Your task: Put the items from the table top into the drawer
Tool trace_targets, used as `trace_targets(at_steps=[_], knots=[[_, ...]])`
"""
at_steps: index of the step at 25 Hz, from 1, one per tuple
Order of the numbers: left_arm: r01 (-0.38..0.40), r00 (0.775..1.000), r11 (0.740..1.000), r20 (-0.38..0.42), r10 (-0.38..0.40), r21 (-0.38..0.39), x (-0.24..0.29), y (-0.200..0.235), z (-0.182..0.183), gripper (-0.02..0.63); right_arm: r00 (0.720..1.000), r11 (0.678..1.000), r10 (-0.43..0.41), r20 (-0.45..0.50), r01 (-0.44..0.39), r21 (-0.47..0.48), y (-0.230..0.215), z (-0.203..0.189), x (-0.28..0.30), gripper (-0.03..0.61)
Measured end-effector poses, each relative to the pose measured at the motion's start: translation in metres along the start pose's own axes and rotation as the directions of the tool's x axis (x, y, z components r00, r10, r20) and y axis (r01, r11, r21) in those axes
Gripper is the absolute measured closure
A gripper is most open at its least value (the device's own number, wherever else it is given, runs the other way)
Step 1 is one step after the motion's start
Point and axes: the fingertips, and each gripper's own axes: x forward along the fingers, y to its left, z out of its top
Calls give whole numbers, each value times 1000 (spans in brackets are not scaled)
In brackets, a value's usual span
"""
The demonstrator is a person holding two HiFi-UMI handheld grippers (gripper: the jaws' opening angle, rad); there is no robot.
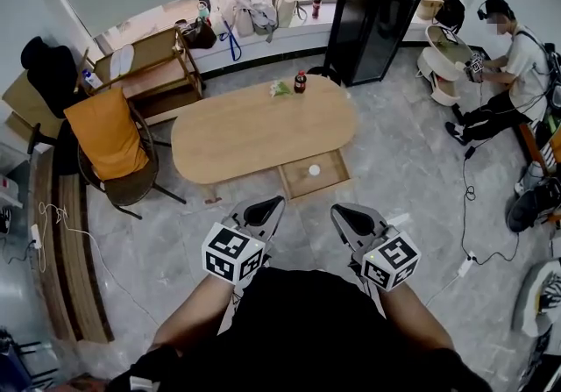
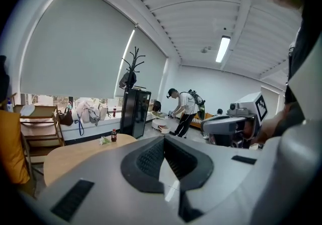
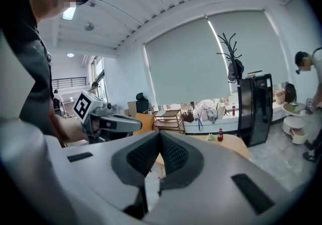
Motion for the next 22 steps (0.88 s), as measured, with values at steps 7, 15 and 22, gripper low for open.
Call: trace_targets(at_steps=[7, 15, 22], knots=[[-34, 999, 999, -32, 33, -2, 9, -38, -15, 612, 1000, 999, 19, -22, -18, 38, -8, -28, -34, 577], [-62, 998, 998, -31, 62, 2, 13, -57, -16, 612, 999, 998, 39, -30, -37, 55, -11, -43, -44, 577], [-67, 997, 998, -42, 67, 9, 13, -68, -20, 612, 998, 997, 63, -28, -61, 55, -4, -48, -48, 577]])
